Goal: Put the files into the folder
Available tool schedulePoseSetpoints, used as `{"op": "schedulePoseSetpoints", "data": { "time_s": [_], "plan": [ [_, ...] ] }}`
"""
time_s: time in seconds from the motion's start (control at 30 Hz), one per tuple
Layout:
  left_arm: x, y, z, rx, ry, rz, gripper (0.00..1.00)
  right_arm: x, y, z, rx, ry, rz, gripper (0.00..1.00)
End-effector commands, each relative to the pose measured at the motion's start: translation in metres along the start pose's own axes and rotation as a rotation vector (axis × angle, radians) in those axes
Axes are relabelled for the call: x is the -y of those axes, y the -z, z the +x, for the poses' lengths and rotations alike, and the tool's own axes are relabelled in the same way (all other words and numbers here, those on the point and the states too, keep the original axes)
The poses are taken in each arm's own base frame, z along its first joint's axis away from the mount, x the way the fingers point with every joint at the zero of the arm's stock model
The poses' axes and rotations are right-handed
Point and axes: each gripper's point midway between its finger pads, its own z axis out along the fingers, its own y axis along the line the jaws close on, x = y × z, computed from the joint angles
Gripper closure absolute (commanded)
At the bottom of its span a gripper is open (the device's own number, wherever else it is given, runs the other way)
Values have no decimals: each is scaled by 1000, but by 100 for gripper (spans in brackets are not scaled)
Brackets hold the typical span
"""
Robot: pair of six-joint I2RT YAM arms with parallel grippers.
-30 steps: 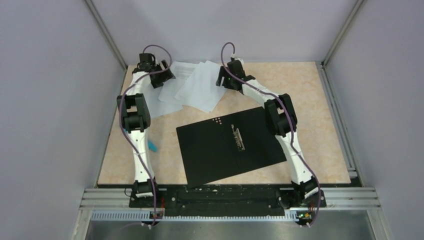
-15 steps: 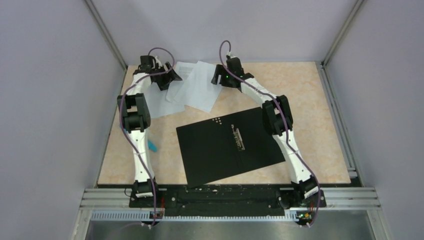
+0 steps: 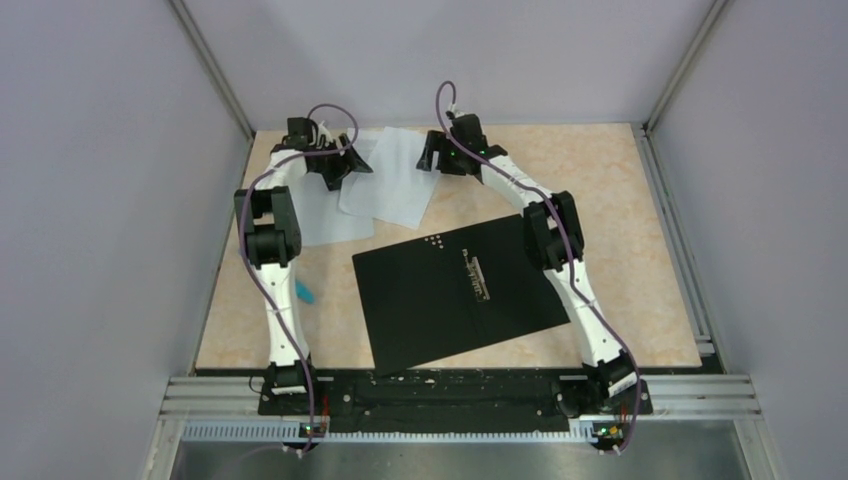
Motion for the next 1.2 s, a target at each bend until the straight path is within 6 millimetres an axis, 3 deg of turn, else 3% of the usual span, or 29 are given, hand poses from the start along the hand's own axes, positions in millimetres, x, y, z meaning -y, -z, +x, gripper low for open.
{"op": "schedulePoseSetpoints", "data": {
  "time_s": [0.0, 0.2, 0.37, 0.47, 0.67, 0.73, 0.83, 1.07, 1.17],
  "plan": [
    [12, 13, 25, -68, -4, -8, 22, -5, -14, 60, -160, 14, -11, 22],
    [14, 22, 40, -99, 13, -4, 25, -17, -15, 67, -184, 25, -72, 22],
    [12, 30, 51, -129, 41, -32, 39, -29, -15, 75, -207, 47, -103, 21],
    [12, 37, 55, -129, 63, -56, 50, -31, -14, 78, -217, 52, -103, 21],
    [9, 52, 57, -79, 79, -126, 83, -47, -10, 74, -208, 62, -130, 21],
    [9, 62, 55, -53, 72, -158, 89, -55, -9, 75, -208, 60, -149, 21],
    [5, 75, 55, -29, 70, -219, 86, -66, -9, 81, -218, 55, -173, 21],
    [-23, 109, 62, 39, 63, -419, 50, -76, -19, 109, -266, 40, -194, 21],
    [-42, 126, 60, 94, 78, -527, 40, -78, -21, 118, -283, 34, -208, 21]
  ]
}}
